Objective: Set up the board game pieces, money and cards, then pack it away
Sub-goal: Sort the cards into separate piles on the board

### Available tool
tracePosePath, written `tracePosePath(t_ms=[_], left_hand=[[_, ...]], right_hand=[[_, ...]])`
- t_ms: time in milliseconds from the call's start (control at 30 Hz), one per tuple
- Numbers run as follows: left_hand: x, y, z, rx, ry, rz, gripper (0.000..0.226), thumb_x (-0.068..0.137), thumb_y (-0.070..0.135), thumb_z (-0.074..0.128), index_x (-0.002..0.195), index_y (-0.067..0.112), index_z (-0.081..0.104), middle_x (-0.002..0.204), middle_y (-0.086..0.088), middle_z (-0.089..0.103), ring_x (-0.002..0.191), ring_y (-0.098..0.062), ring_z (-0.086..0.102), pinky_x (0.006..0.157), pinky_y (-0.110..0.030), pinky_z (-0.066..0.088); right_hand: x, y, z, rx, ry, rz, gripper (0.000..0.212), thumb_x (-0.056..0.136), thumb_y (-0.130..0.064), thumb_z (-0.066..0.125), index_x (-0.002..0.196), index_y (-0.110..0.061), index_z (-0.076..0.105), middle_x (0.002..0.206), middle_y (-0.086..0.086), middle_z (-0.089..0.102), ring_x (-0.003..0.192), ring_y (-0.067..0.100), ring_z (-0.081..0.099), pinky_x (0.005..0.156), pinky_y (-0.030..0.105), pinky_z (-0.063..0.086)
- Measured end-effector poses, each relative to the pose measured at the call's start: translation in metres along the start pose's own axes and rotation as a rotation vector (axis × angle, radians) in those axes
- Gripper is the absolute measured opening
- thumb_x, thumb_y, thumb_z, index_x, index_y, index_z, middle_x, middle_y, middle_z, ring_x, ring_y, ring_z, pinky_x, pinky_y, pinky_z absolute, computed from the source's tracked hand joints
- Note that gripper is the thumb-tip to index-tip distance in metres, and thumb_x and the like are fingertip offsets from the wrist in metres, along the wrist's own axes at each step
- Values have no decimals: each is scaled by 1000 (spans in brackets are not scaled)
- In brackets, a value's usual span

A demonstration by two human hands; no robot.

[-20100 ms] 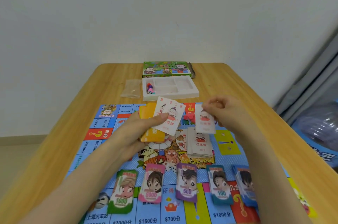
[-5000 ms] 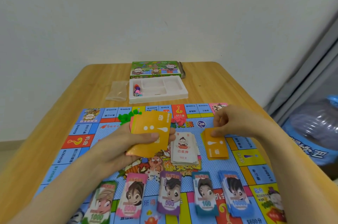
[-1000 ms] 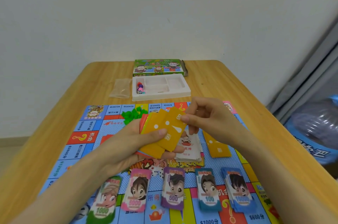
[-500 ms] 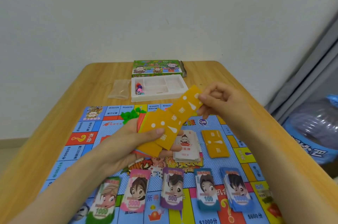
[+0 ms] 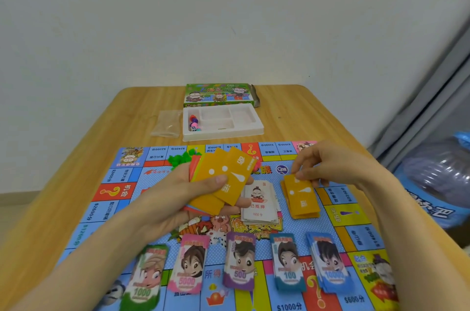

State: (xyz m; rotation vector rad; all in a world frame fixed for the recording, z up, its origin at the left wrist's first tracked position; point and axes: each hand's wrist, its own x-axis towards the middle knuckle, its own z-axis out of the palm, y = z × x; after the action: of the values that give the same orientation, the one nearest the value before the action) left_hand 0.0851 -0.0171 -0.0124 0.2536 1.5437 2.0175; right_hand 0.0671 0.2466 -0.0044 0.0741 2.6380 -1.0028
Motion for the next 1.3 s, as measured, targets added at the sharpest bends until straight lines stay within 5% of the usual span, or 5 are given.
tracePosePath(t_ms=[433,600,767,967,1300], left_hand=[[-1,1,1,10,11,-5,30,80,8,55,110,7,60,104,-19,71,85,-35,71,71,-38,60],[1,0,0,2,42,-16,32,78,10,57,109,5,61,102,-20,71,90,-34,70,77,-40,57],[1,1,-1,1,44,-30,34,75,8,59,109,5,60,99,-20,72,82,-31,72,76,-39,57],[2,0,0,-32,77,-11,31,70,5,61,101,9,60,93,-19,73,74,-31,72,74,-43,55],[5,-3,-1,-26,18,-29,34,78,22,56,106,2,55,64,-13,60,60,-28,68,52,-31,57]], right_hand=[[3,0,7,-182,81,9,10,82,-21,72,87,-20,64,79,-5,57,67,5,53,58,17,38],[-3,-16,16,44,271,-256,9,87,-20,65,79,-20,62,70,-9,57,60,3,50,58,11,42],[-18,-32,26,348,-10,-575,21,86,-18,59,106,-23,64,100,-2,64,75,10,62,66,24,51],[-15,-30,32,454,-52,-646,29,89,-12,56,119,-14,59,116,-7,64,91,17,67,78,25,51],[-12,-35,31,558,234,-506,14,85,-2,60,84,-12,70,67,-10,70,61,0,63,61,10,47]])
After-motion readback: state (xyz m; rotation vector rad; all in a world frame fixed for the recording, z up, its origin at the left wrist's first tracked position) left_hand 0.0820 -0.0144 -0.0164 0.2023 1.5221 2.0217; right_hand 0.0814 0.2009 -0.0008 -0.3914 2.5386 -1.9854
